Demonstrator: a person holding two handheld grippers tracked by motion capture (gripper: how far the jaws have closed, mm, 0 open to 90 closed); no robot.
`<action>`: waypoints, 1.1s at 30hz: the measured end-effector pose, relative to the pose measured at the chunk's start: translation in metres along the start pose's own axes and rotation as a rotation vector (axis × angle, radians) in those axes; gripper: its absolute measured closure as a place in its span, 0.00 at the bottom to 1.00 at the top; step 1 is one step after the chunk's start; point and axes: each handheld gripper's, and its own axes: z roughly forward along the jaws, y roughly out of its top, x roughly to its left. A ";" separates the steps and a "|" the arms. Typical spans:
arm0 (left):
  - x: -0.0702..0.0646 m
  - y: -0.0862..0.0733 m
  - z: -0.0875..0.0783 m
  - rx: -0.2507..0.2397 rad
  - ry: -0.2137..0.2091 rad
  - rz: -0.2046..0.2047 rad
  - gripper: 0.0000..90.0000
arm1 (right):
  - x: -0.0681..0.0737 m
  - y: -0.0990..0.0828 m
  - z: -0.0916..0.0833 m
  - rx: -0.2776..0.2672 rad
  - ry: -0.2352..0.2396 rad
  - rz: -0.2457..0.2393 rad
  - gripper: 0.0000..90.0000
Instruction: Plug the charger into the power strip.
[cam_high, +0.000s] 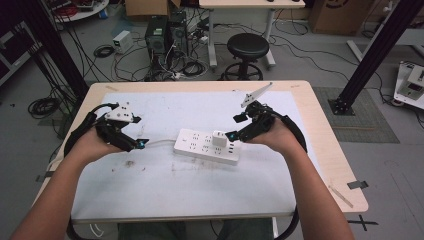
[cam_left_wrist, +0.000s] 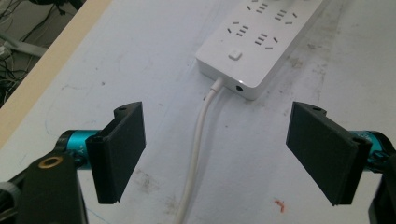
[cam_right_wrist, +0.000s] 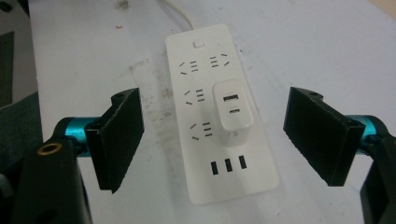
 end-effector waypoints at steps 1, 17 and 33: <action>0.000 0.000 0.000 0.000 0.000 0.000 0.22 | 0.001 -0.002 -0.001 -0.015 0.004 0.004 0.23; -0.002 -0.002 0.005 -0.110 -0.025 -0.019 0.22 | 0.001 -0.016 -0.016 -0.113 0.014 0.040 0.22; -0.002 -0.003 0.003 -0.109 -0.020 -0.023 0.22 | 0.001 -0.018 -0.022 -0.134 0.006 0.058 0.22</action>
